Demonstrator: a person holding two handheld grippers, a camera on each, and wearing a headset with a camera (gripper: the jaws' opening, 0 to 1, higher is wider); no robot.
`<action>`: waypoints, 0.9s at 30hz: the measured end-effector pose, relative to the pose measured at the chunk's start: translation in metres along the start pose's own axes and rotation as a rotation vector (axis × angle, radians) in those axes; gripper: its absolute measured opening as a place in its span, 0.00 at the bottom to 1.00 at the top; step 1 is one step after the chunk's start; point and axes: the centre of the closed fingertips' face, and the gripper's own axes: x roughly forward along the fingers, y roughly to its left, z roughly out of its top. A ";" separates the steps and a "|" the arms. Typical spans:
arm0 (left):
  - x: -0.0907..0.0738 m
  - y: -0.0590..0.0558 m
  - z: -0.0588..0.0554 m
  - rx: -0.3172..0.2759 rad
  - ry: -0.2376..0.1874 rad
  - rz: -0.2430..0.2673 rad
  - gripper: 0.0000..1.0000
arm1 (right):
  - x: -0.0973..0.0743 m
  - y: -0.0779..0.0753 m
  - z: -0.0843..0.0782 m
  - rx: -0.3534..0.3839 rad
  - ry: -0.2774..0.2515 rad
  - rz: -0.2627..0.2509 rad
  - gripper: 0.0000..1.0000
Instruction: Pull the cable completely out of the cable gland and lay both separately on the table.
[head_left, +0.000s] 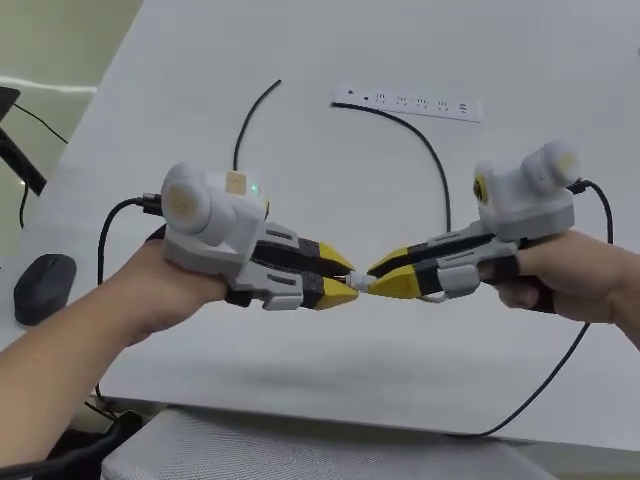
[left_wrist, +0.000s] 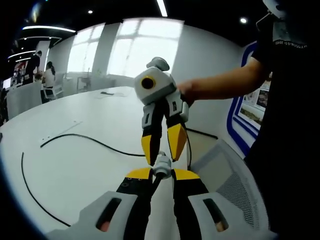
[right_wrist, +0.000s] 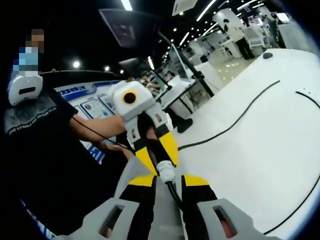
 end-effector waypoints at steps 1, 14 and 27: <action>0.000 0.000 0.000 -0.003 0.000 -0.001 0.15 | 0.000 -0.001 0.000 -0.001 -0.001 0.001 0.15; 0.002 0.001 0.000 -0.025 0.002 -0.003 0.15 | 0.000 0.002 0.001 -0.086 -0.001 -0.005 0.08; 0.000 -0.001 -0.001 -0.062 0.005 -0.004 0.15 | 0.003 0.005 -0.001 -0.502 0.089 -0.161 0.07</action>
